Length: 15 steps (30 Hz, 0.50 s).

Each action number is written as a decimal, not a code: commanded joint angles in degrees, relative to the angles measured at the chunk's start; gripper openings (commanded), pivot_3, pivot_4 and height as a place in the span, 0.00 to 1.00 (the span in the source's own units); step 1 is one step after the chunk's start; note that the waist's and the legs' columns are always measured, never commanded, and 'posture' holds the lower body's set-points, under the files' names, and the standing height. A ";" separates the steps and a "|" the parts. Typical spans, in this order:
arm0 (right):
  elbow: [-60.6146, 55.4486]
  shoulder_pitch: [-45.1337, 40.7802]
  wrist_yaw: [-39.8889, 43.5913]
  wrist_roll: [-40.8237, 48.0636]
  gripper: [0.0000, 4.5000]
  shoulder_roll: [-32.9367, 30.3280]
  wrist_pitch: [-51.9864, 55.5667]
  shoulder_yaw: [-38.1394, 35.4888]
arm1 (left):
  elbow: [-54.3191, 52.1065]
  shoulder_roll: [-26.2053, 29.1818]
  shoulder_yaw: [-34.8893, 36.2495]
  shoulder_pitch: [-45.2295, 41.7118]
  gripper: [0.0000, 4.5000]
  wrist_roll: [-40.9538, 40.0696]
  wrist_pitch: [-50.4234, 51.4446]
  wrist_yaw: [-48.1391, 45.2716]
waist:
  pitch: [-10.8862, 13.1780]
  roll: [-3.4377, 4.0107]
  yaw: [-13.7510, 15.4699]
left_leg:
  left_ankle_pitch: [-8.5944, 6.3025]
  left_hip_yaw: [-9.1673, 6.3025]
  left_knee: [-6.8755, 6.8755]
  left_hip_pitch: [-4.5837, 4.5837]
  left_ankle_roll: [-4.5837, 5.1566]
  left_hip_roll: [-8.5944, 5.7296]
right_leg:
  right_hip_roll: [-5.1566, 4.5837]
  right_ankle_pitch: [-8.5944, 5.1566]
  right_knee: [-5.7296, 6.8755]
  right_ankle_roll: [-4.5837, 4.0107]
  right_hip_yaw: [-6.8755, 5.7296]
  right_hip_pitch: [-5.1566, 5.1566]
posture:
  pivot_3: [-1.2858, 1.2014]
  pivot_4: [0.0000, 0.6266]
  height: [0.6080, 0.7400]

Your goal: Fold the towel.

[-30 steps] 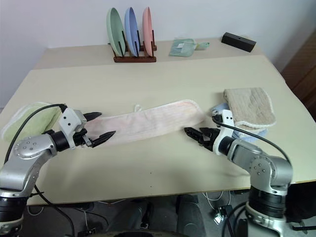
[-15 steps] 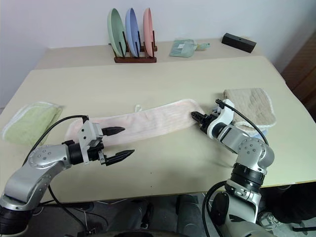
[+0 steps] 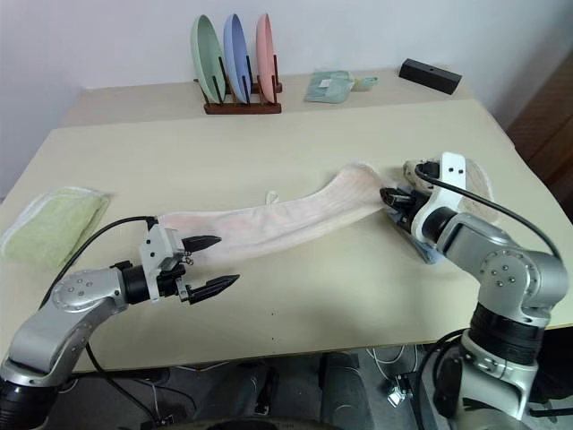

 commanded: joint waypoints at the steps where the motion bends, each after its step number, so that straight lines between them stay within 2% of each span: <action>1: -6.45 -2.32 7.52 0.32 0.01 -3.84 -4.03 8.79 | 1.13 -0.07 0.95 -1.65 1.00 0.53 -2.21 -0.23 | 0.01 -0.01 -0.04 | 0.00 0.02 0.00 0.00 0.00 0.00 | 0.00 0.00 0.00 0.00 -0.01 -0.01 | 0.52 0.24 0.96; 4: -8.26 -3.70 12.85 -2.54 0.01 -6.18 -7.95 18.33 | 2.00 -0.02 1.06 -2.50 1.00 0.58 -2.59 -0.21 | 0.01 -0.03 0.13 | 0.00 0.02 0.00 -0.01 0.00 0.01 | 0.00 0.00 -0.03 0.00 -0.03 0.00 | 0.52 0.24 0.96; 8: -2.55 -8.48 16.30 -11.17 0.01 -1.81 -14.17 35.87 | 2.67 -0.25 1.04 -3.28 1.00 0.63 -2.76 0.22 | 0.01 -0.06 -0.06 | 0.00 0.02 0.01 -0.01 0.00 0.01 | 0.00 0.00 -0.03 0.00 -0.03 -0.01 | 0.52 0.24 0.96; 11: 2.60 -9.50 17.93 -16.01 0.01 1.22 -18.41 42.55 | 2.18 -0.46 1.06 -3.06 1.00 0.59 -2.57 0.70 | 0.01 -0.09 0.25 | 0.00 0.01 0.01 -0.04 -0.01 -0.01 | -0.01 0.01 -0.04 0.00 -0.03 -0.04 | 0.52 0.24 0.96; 15: 7.55 -9.76 19.06 -20.09 0.01 4.84 -21.54 46.40 | 1.03 -0.54 1.48 -1.97 1.00 0.45 -1.95 1.81 | 0.01 -0.11 0.27 | -0.01 -0.01 0.05 -0.06 0.01 -0.07 | -0.04 0.01 -0.09 0.00 -0.03 -0.03 | 0.52 0.24 0.96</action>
